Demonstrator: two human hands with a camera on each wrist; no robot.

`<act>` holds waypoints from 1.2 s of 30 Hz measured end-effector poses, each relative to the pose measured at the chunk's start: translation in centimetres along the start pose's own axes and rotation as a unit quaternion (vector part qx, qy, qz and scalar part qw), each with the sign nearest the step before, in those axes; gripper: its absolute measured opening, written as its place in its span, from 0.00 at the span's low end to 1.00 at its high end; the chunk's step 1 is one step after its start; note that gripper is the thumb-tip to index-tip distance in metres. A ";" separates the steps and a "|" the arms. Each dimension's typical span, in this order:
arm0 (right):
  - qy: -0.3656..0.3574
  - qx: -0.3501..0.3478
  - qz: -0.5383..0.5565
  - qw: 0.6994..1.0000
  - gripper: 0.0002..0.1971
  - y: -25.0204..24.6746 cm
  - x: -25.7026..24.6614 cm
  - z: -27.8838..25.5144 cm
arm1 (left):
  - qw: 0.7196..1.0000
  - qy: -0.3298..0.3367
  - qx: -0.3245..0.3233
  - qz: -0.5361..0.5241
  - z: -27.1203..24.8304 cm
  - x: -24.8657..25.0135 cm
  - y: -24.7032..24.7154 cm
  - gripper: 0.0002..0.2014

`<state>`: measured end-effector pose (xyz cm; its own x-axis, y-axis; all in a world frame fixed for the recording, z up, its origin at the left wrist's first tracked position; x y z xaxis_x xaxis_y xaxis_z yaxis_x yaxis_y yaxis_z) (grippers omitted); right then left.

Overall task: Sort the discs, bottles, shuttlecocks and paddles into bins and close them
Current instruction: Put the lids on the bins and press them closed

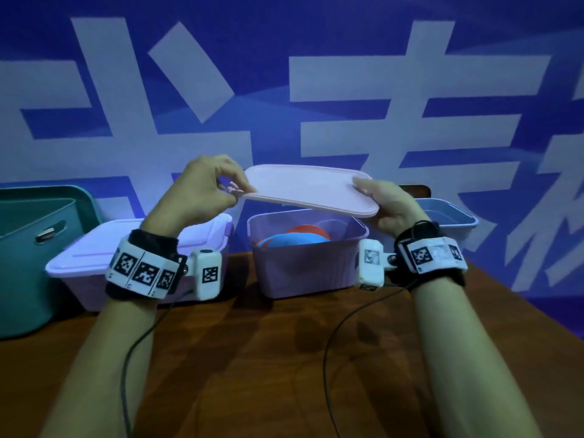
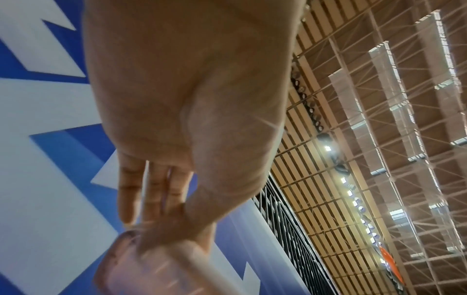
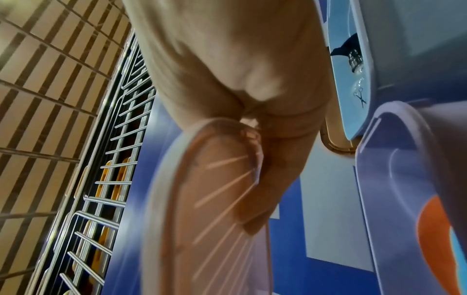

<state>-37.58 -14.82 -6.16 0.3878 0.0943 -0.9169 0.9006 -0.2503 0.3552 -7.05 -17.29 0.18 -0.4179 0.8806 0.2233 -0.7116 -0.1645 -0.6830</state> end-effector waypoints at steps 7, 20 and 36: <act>-0.076 0.015 -0.081 0.994 0.16 -0.2 0.1 0.0 | 0.956 -0.257 0.070 -0.126 -1.4 -3.7 2.0 0.13; -0.083 0.064 -0.259 0.960 0.12 0.5 0.5 -0.6 | 0.888 -0.357 0.155 -0.245 -2.0 -4.9 6.4 0.11; -0.073 0.251 -0.568 0.781 0.21 -2.2 2.3 2.2 | 0.930 -0.343 -0.129 -0.038 -3.3 -3.1 8.6 0.09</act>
<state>-39.12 -16.14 -9.50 -0.6641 0.4280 -0.6131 0.4438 -0.4343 -0.7839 -10.04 -19.99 -8.67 -0.6972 0.3798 0.6080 -0.6310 0.0772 -0.7719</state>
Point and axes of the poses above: each hand's wrist, its own z-axis towards the middle knuckle, its own y-axis out of the palm, x = y × z, the point moved 5 cm from there along z, towards the middle knuckle, and after that the axes turned 11 degrees about y, right-handed, at the moved point
